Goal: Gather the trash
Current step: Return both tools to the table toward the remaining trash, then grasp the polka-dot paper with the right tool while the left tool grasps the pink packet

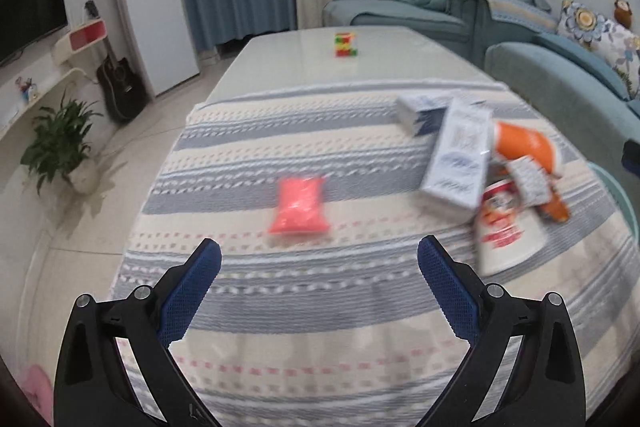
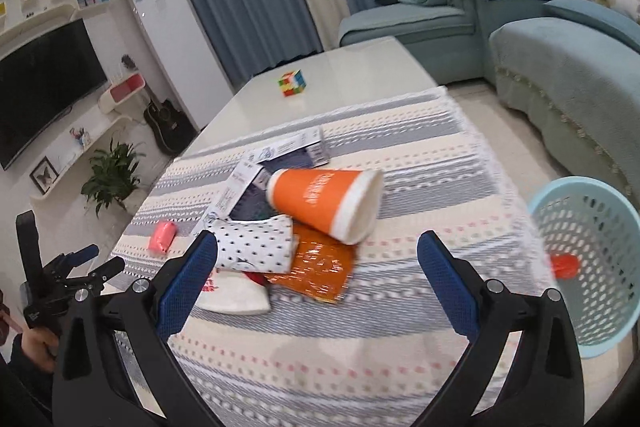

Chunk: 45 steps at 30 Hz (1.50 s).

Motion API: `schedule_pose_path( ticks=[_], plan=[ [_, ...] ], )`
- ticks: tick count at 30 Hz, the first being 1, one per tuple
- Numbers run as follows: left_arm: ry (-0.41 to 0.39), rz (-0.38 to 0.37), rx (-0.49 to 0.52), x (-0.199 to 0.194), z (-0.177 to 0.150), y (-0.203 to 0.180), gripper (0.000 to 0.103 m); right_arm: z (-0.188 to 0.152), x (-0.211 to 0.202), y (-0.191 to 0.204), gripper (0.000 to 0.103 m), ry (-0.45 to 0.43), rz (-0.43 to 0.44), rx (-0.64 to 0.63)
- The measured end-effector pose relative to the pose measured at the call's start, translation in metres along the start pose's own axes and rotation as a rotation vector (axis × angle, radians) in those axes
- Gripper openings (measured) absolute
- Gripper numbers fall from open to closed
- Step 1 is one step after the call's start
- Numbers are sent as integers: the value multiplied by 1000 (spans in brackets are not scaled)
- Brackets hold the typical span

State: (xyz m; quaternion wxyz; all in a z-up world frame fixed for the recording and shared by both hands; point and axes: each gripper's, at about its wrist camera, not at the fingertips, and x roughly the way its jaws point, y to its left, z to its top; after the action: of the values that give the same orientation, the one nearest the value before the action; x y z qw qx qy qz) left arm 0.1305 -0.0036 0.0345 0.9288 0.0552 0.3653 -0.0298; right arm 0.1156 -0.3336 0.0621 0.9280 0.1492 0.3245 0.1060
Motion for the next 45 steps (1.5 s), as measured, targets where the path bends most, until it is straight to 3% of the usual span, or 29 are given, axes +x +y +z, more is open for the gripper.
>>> schedule_pose_path(
  ticks=[6,10,14,19,22,30,36,43,45],
  plan=[
    [76,-41,-43,32,5,31,95,9,48,49,96,53,60,-63],
    [107,-78,-31,51,10,29,95,8,77,76,96,85,20,-131],
    [109,-11,71,70,12,14,94,4,99,81,96,135,-33,-108],
    [125,1,143,89,20,-1,94,4,120,83,96,179,-128,-74],
    [150,-41,123,96,24,1,94,-7,123,80,96,217,-172,-126],
    [187,-44,108,115,22,9,90,-15,133,86,96,248,-130,-142],
    [194,-112,2,126,24,20,85,-18,133,86,95,243,-92,-122],
    [175,-100,-4,126,24,22,81,-14,126,90,74,192,-94,-135],
    [172,-95,-5,127,24,23,81,-12,124,90,72,184,-92,-138]
  ],
)
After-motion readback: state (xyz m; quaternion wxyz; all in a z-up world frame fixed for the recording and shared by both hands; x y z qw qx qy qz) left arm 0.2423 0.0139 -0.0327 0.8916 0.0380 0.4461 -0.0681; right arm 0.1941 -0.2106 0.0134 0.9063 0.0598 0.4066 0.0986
